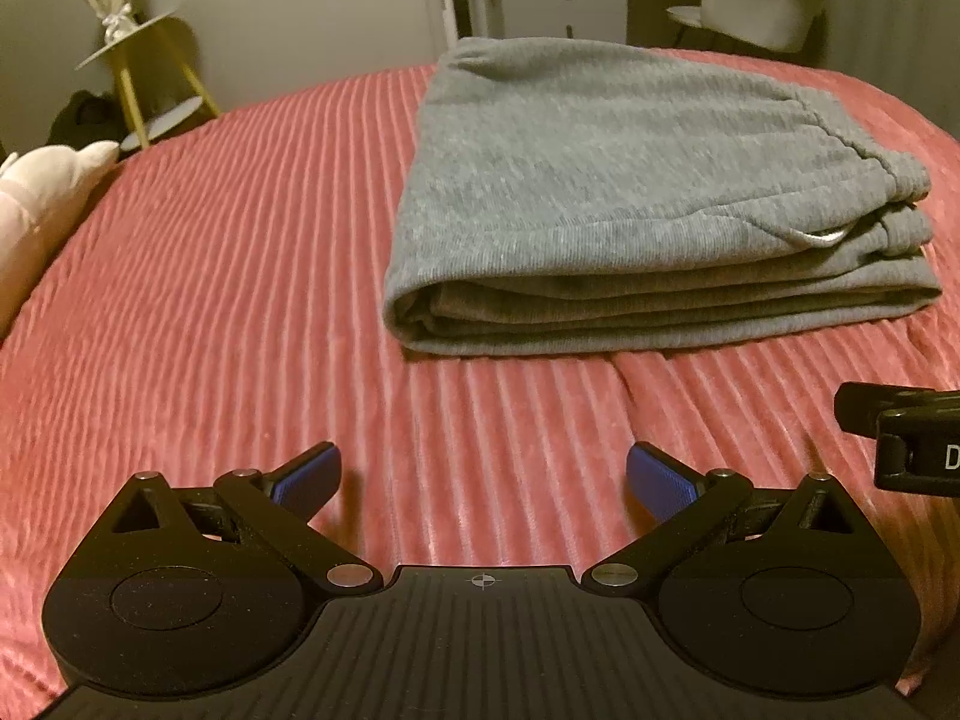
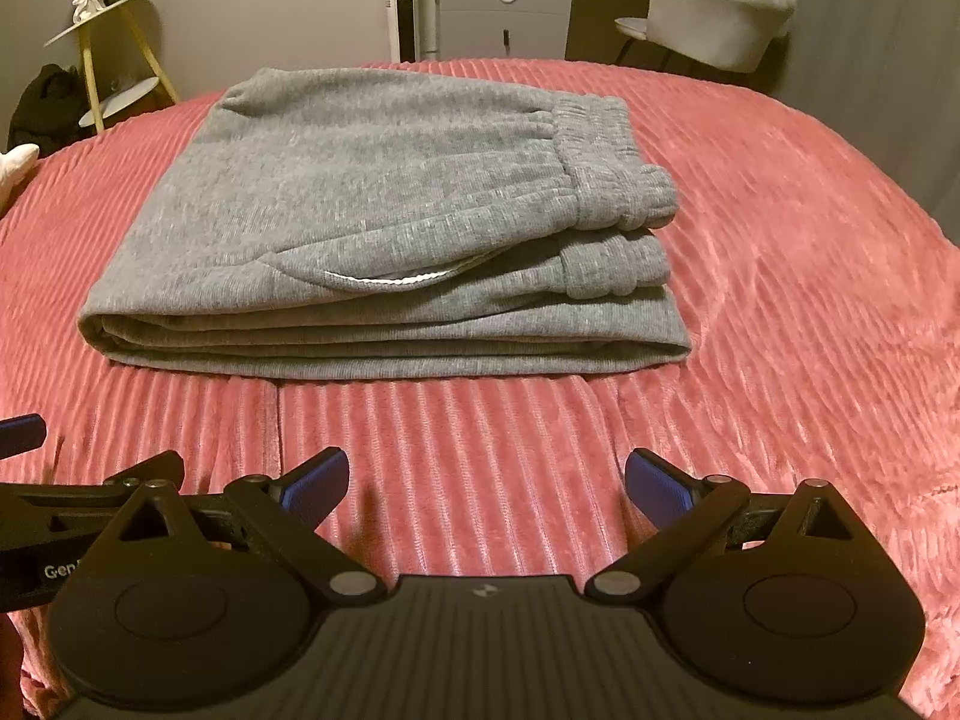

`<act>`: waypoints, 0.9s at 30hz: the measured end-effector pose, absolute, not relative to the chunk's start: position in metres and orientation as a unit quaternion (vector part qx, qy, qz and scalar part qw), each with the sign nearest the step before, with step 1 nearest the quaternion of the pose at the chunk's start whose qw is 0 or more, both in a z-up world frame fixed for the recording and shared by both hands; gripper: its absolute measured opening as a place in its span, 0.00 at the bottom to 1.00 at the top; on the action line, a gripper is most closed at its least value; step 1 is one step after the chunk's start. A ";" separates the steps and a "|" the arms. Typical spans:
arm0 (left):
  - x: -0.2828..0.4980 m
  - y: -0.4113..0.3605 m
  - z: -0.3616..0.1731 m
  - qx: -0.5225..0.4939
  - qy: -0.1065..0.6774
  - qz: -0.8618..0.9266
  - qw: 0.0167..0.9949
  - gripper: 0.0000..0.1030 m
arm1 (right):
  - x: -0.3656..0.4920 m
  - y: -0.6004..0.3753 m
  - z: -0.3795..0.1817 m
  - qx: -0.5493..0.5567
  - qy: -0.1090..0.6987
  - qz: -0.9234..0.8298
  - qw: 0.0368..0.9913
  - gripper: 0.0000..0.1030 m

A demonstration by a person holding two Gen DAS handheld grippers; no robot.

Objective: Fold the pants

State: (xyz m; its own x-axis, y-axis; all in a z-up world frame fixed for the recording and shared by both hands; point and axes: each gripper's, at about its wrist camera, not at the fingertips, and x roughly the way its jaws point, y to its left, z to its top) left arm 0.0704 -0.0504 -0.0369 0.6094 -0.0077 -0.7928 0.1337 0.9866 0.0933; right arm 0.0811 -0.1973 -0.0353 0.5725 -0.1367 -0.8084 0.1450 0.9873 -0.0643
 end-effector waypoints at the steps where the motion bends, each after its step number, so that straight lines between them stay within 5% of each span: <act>1: 0.071 -0.050 -0.037 0.070 0.441 -0.039 0.894 1.00 | 0.081 -0.198 -0.035 0.005 0.455 -0.080 0.887 0.96; 27: 0.072 -0.048 -0.040 0.067 0.449 -0.034 0.890 1.00 | 0.081 -0.200 -0.038 0.021 0.461 -0.078 0.884 0.96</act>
State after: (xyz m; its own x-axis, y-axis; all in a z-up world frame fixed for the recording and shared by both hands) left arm 0.0722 -0.0476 -0.0397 0.5942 -0.0013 -0.8043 0.1211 0.9887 0.0878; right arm 0.0809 -0.1998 -0.0382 0.5629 -0.1187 -0.8180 0.1571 0.9870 -0.0352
